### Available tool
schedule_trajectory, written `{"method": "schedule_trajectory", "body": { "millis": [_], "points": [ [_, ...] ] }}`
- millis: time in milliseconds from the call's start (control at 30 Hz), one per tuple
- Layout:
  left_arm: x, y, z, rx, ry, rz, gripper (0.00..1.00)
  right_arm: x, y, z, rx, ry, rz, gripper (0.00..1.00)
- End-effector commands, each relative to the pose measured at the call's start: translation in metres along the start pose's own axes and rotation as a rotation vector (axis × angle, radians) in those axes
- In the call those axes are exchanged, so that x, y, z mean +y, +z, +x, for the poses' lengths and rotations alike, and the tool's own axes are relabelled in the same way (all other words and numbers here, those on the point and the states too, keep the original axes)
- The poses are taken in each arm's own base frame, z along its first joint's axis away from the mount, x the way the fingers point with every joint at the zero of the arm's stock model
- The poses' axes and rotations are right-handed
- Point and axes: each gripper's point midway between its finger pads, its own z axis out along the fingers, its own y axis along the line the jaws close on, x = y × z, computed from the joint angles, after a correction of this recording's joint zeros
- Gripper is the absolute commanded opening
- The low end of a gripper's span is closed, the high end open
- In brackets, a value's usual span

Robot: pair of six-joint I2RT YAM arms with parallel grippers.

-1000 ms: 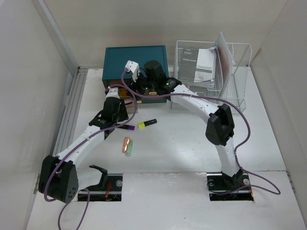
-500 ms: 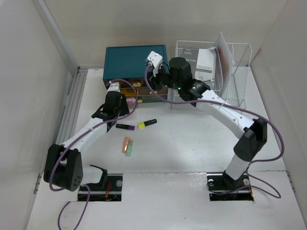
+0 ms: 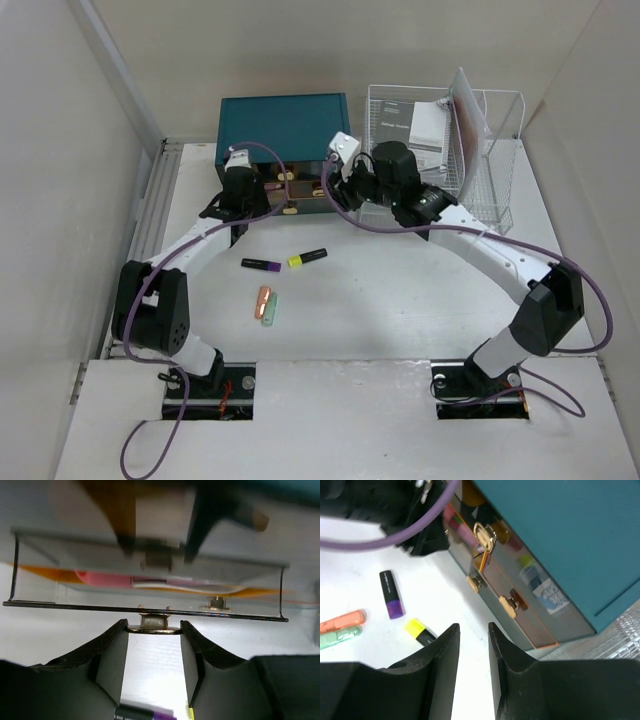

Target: Organize the desk

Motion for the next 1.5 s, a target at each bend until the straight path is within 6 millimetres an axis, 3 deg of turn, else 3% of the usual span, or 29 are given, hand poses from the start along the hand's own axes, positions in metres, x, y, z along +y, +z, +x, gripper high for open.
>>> {"method": "schedule_trajectory", "body": {
  "millis": [0, 167, 433, 533, 600, 733, 867, 900, 933, 1067, 1233, 1267, 1333, 1367, 1467],
  "points": [
    [-0.016, 0.007, -0.029, -0.063, -0.039, 0.061, 0.0, 0.001, -0.017, -0.024, -0.082, -0.043, 0.006, 0.35],
    [-0.02, 0.015, -0.043, -0.085, -0.042, 0.048, 0.0, 0.006, -0.022, -0.014, -0.067, -0.047, -0.007, 0.36],
    [-0.02, 0.025, -0.042, -0.081, -0.041, 0.037, 0.02, 0.01, -0.025, -0.001, -0.046, -0.041, -0.013, 0.38],
    [-0.02, 0.025, -0.042, -0.081, -0.041, 0.037, 0.28, 0.01, -0.025, -0.001, -0.046, -0.041, -0.013, 0.39],
    [-0.022, 0.016, -0.037, -0.077, -0.051, 0.067, 0.51, 0.011, -0.027, 0.0, -0.046, -0.041, -0.013, 0.4],
    [-0.034, -0.008, -0.033, -0.109, -0.049, 0.11, 0.74, 0.012, -0.029, 0.001, -0.044, -0.04, -0.014, 0.44],
    [-0.052, -0.028, -0.029, -0.126, -0.057, 0.166, 0.85, 0.013, -0.03, 0.003, -0.009, -0.03, -0.024, 0.56],
    [-0.062, -0.035, -0.03, -0.135, -0.061, 0.192, 0.85, 0.015, -0.034, -0.001, 0.002, -0.026, -0.038, 0.58],
    [-0.065, -0.036, -0.024, -0.123, -0.066, 0.198, 0.85, 0.012, -0.032, 0.007, 0.028, -0.015, -0.036, 0.59],
    [-0.09, -0.05, -0.031, -0.162, -0.074, 0.266, 0.82, 0.007, -0.044, -0.005, -0.012, -0.018, -0.038, 0.59],
    [-0.113, -0.039, -0.025, -0.15, -0.051, 0.273, 0.74, 0.003, -0.065, -0.01, -0.019, -0.016, -0.016, 0.59],
    [-0.116, -0.032, -0.013, -0.122, -0.036, 0.27, 0.74, 0.006, -0.067, 0.0, 0.004, -0.007, -0.022, 0.58],
    [-0.125, -0.028, -0.019, -0.143, -0.04, 0.28, 0.67, 0.008, -0.075, 0.003, -0.002, -0.005, -0.028, 0.56],
    [-0.125, -0.021, -0.013, -0.13, -0.035, 0.273, 0.67, 0.012, -0.075, 0.014, 0.014, 0.0, -0.032, 0.56],
    [-0.136, -0.016, -0.016, -0.152, -0.026, 0.281, 0.65, 0.02, -0.085, 0.016, -0.003, 0.005, -0.05, 0.54]
  ]
}}
